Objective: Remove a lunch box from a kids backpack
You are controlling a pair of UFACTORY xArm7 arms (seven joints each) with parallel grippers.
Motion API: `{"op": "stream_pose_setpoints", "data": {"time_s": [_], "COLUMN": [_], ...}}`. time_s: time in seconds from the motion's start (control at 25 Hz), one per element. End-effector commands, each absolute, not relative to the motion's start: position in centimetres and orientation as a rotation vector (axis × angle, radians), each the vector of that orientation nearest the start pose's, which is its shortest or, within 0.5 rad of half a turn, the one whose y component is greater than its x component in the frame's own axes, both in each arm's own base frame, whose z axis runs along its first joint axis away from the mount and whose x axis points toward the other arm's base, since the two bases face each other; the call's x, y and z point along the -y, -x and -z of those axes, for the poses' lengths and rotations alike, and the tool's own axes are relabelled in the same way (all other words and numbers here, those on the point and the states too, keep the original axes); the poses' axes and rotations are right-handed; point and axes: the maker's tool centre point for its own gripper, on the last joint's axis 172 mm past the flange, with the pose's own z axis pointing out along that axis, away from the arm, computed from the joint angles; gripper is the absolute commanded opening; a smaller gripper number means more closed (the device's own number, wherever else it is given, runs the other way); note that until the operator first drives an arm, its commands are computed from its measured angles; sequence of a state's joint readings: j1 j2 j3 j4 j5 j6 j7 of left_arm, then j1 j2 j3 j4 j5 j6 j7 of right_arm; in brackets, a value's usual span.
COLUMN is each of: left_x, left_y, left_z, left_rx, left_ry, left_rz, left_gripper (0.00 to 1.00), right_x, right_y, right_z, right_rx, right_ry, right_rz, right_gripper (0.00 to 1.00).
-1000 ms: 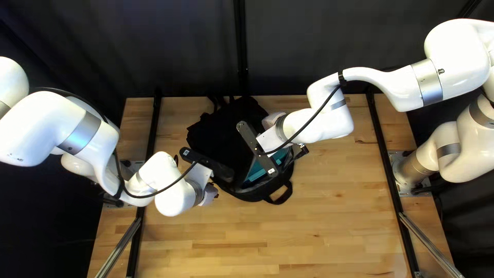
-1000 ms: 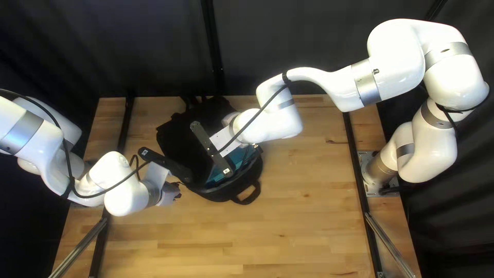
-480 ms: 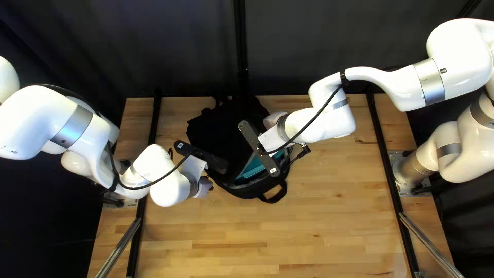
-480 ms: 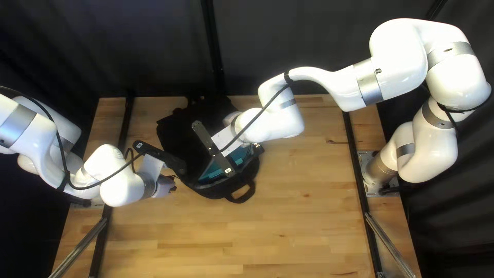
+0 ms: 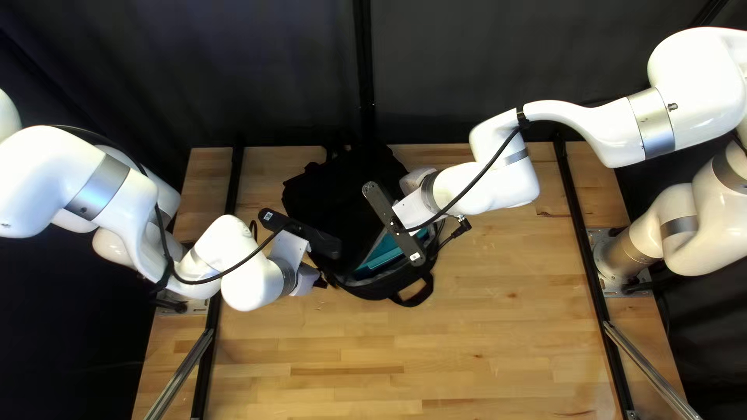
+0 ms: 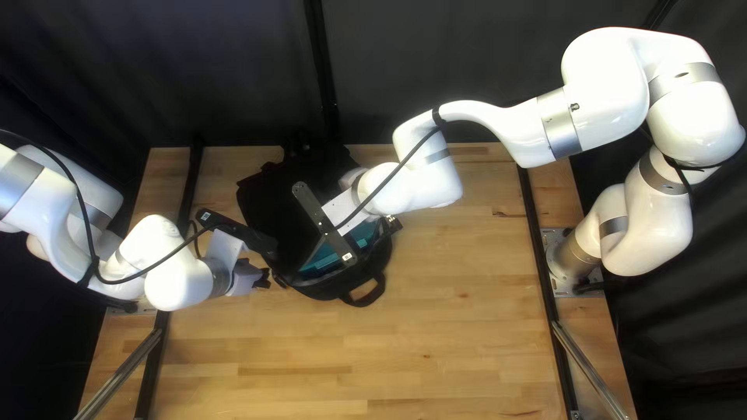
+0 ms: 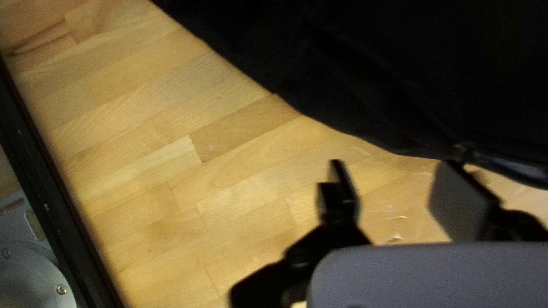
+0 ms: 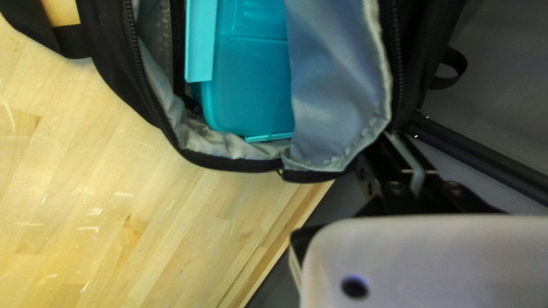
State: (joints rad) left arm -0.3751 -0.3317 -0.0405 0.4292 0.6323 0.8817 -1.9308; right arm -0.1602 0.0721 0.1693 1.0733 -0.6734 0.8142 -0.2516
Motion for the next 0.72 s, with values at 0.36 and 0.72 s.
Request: {"op": "stream_pose_setpoints", "data": {"time_s": [0.36,0.72], "left_x": [6.3,5.2], "left_y": [-38.0,-39.7], "left_z": [-14.0,-13.6], "left_rx": [1.231,1.128], "left_ry": [2.31,2.296], "left_rz": [0.743,0.808], "left_gripper": [1.0,1.0], "right_x": [8.6,8.5], "right_y": [-54.6,-54.8], "right_z": [-21.3,-21.2], "right_rx": [-0.878,-0.882], "right_ry": [-2.446,-2.444], "right_rz": [-0.158,-0.16], "right_gripper": [0.0,0.0]}}
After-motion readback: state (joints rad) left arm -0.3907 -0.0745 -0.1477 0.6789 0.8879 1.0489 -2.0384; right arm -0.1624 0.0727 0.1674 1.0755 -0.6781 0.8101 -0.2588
